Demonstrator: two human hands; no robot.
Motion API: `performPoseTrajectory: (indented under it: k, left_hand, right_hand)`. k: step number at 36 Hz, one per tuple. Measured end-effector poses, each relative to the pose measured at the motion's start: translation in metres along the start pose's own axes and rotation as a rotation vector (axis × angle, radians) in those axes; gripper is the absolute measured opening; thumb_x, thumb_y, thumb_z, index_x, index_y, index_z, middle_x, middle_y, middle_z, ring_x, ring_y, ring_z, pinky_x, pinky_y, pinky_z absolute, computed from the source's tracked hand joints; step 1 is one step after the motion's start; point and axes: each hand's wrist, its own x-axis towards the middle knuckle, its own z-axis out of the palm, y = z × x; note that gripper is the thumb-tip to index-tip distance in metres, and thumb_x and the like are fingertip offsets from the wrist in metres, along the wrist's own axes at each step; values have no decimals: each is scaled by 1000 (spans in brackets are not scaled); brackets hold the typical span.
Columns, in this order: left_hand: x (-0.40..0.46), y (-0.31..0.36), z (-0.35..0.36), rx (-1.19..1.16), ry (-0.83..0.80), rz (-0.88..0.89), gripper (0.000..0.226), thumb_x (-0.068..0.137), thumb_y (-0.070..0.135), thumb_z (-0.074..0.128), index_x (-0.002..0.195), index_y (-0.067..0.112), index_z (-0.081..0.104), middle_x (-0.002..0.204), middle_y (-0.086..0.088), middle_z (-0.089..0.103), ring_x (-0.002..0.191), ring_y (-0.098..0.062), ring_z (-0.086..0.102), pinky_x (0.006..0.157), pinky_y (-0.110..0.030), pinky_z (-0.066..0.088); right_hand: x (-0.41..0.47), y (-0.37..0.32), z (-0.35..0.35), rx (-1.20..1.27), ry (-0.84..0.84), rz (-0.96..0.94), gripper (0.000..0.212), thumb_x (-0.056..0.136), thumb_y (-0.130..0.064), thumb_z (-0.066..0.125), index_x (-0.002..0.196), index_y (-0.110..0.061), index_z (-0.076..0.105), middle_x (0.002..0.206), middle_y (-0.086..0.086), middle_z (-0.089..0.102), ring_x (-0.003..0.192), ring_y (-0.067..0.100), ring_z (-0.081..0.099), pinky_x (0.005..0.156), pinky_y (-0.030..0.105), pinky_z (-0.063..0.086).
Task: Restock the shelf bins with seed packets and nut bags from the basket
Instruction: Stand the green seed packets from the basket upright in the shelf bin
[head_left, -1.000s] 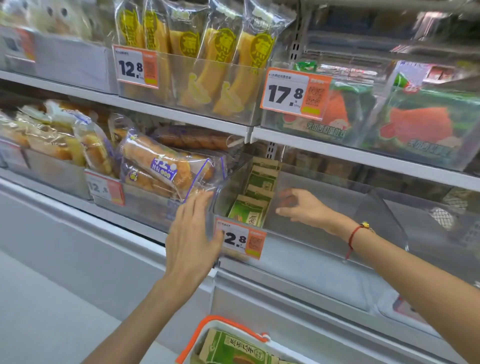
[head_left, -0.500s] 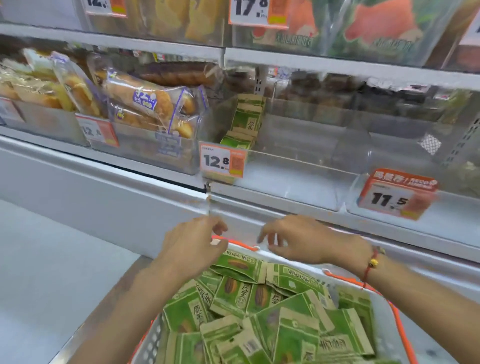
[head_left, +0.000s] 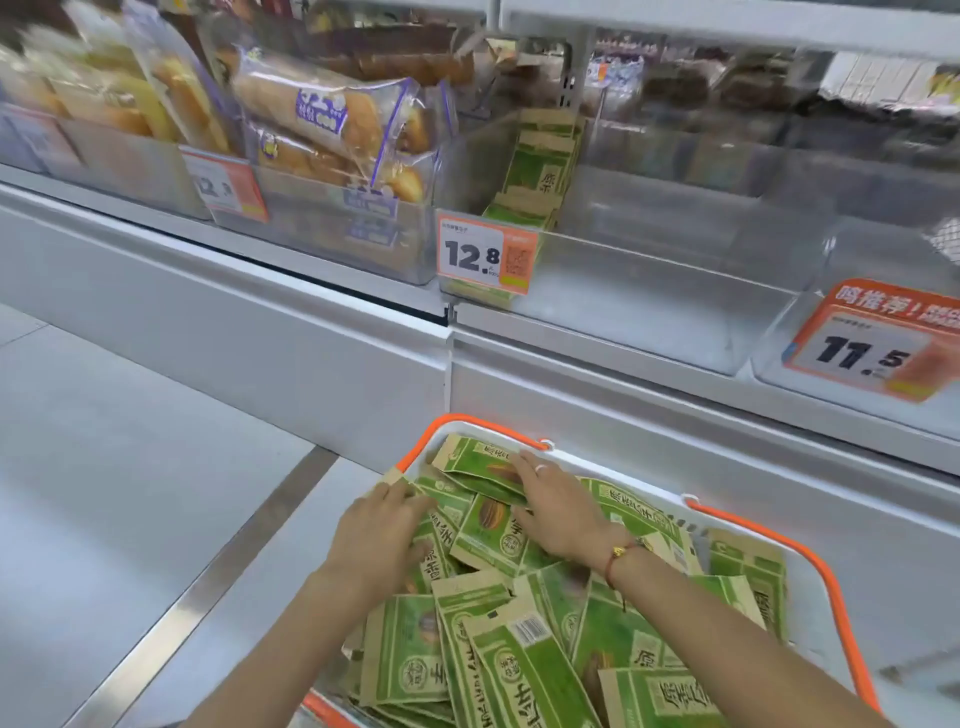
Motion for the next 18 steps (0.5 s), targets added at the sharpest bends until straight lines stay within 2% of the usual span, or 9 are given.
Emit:
performPoseTrajectory:
  k: [3, 5, 7, 10, 12, 14, 15, 16, 18]
  left_hand:
    - [4, -5, -10, -97, -72, -69, 60, 90, 37, 56, 144, 30, 30, 141, 4, 40, 131, -18, 34, 100, -34, 39]
    - [4, -12, -14, -98, -43, -177, 59, 88, 37, 58, 139, 23, 35, 136, 2, 43, 128, -19, 37, 98, -32, 40]
    - [3, -20, -14, -49, -42, -313, 53, 87, 44, 57, 129, 16, 42, 128, -2, 49, 121, -20, 44, 89, -30, 41]
    - [1, -22, -16, -12, -96, -401, 47, 87, 53, 54, 114, 15, 52, 115, -3, 58, 108, -21, 54, 72, -28, 39]
    - [1, -20, -13, -65, -114, -408, 43, 86, 52, 55, 111, 17, 54, 112, -2, 61, 106, -21, 56, 70, -27, 36]
    - [4, -17, -8, -211, -95, -431, 37, 82, 47, 60, 108, 21, 56, 108, 0, 62, 105, -22, 57, 73, -27, 39]
    - [5, -15, -7, -317, -76, -444, 35, 80, 45, 63, 105, 21, 57, 104, 1, 64, 102, -22, 59, 75, -28, 42]
    - [5, -14, -6, -421, -52, -460, 33, 77, 43, 67, 102, 21, 59, 100, 0, 65, 99, -23, 60, 77, -30, 46]
    - [4, -14, -7, -567, -92, -464, 32, 71, 38, 74, 95, 20, 65, 94, -1, 68, 93, -21, 63, 80, -32, 50]
  right_hand:
    - [15, -5, 20, -21, 1, 46, 55, 94, -31, 52, 143, -17, 32, 147, 5, 39, 132, 22, 39, 112, 40, 29]
    - [18, -6, 25, -12, 46, 80, 46, 93, -35, 54, 135, -21, 41, 138, -1, 48, 128, 19, 43, 111, 41, 30]
    - [17, -4, 26, 17, 53, 86, 42, 90, -39, 59, 126, -22, 46, 128, -2, 52, 120, 18, 47, 105, 37, 37]
    - [9, -1, 13, 261, -161, 104, 44, 88, -49, 57, 121, -24, 43, 112, -5, 60, 94, 11, 60, 87, 30, 50]
    - [0, -2, 2, 392, -288, 131, 37, 91, -56, 47, 114, -28, 41, 94, -3, 67, 78, 9, 67, 77, 28, 54]
    - [-7, -5, -5, 334, -274, 135, 35, 92, -58, 44, 109, -27, 43, 94, -2, 66, 83, 11, 64, 83, 29, 52]
    - [-10, -5, -5, 296, -233, 136, 36, 91, -54, 49, 112, -26, 44, 97, -3, 64, 87, 12, 63, 85, 29, 51]
    - [-13, -6, -4, 278, -190, 140, 43, 89, -49, 57, 121, -24, 42, 97, -4, 63, 87, 12, 62, 85, 30, 52]
    - [-16, -9, 0, 324, -143, 180, 78, 81, -41, 70, 143, -21, 26, 89, -5, 62, 81, 10, 61, 84, 30, 52]
